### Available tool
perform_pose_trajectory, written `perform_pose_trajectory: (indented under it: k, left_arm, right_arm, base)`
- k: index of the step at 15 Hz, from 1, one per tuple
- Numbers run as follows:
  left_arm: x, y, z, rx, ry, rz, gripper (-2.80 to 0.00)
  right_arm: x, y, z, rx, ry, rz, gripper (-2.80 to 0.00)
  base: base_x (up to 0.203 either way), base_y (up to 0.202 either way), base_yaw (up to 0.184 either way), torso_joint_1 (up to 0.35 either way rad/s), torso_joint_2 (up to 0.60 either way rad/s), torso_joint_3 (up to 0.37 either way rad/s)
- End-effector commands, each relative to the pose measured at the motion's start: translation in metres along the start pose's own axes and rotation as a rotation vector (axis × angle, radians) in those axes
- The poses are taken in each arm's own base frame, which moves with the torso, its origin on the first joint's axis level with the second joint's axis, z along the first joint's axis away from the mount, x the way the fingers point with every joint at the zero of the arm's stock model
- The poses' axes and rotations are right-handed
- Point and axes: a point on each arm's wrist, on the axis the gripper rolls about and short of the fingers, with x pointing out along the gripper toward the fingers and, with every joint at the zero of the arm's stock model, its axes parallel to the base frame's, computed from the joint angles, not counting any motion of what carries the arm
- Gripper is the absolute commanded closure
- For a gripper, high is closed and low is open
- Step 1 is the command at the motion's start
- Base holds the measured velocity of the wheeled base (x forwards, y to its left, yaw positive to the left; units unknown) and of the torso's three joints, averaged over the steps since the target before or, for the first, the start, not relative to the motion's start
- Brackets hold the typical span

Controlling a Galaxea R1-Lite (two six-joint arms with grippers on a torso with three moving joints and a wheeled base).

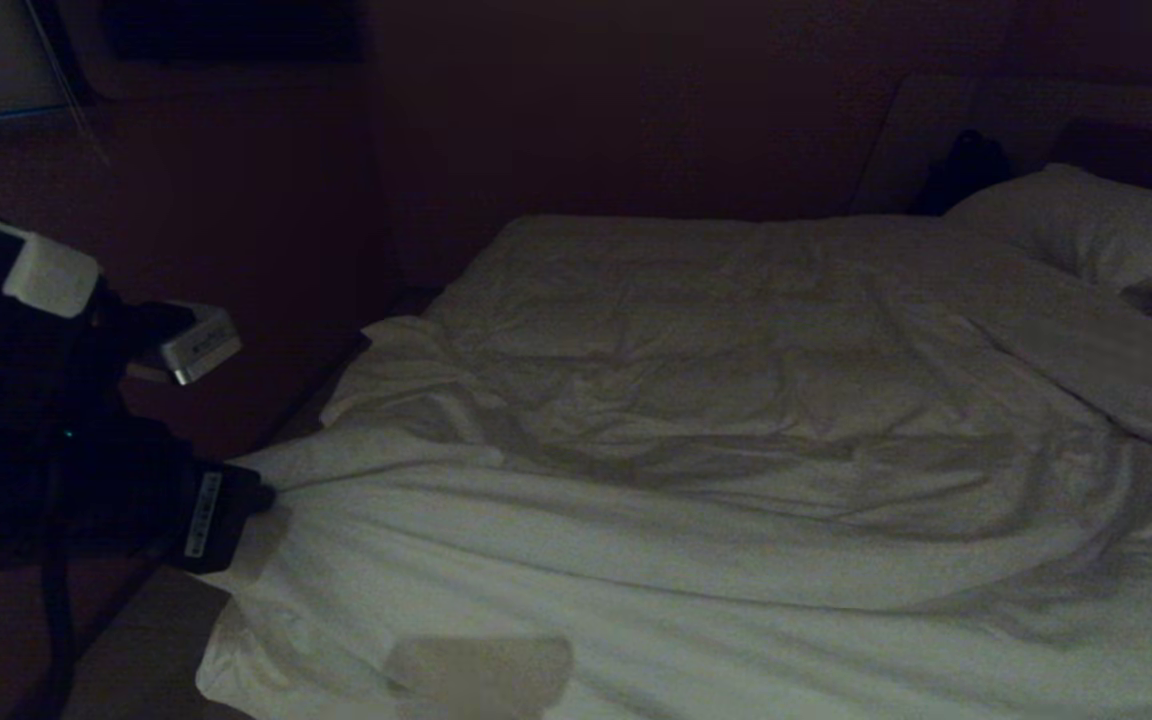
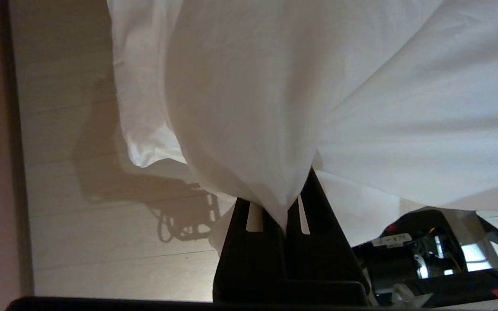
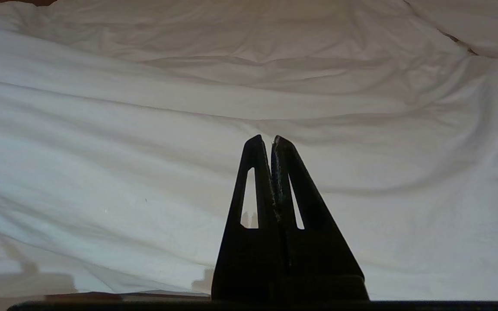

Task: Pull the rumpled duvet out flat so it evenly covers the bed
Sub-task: Flatten the corners of the folded blanket

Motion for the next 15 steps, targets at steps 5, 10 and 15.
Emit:
perform_pose_trajectory:
  k: [5,10,15]
  left_arm:
    - [0.0010,-0.0006,-0.0035,0.023,0.014,0.000,0.00]
    - [0.0045,0.0010,-0.0053,0.028,0.038,0.081,0.00]
    - [0.0081,0.0013,-0.0067,0.047,0.055,0.107,0.00]
  right_arm:
    - [0.0001,0.0000,0.0000,0.000,0.001,0.001,0.00]
    - [0.0001,0.0000,0.0000,0.000,0.001,0.001,0.00]
    - [0.0001,0.0000,0.0000,0.000,0.001,0.001,0.00]
  base:
    - [0.000,0.000,0.000,0.000,0.00,0.000]
    - [0.000,0.000,0.000,0.000,0.00,0.000]
    - [0.000,0.000,0.000,0.000,0.00,0.000]
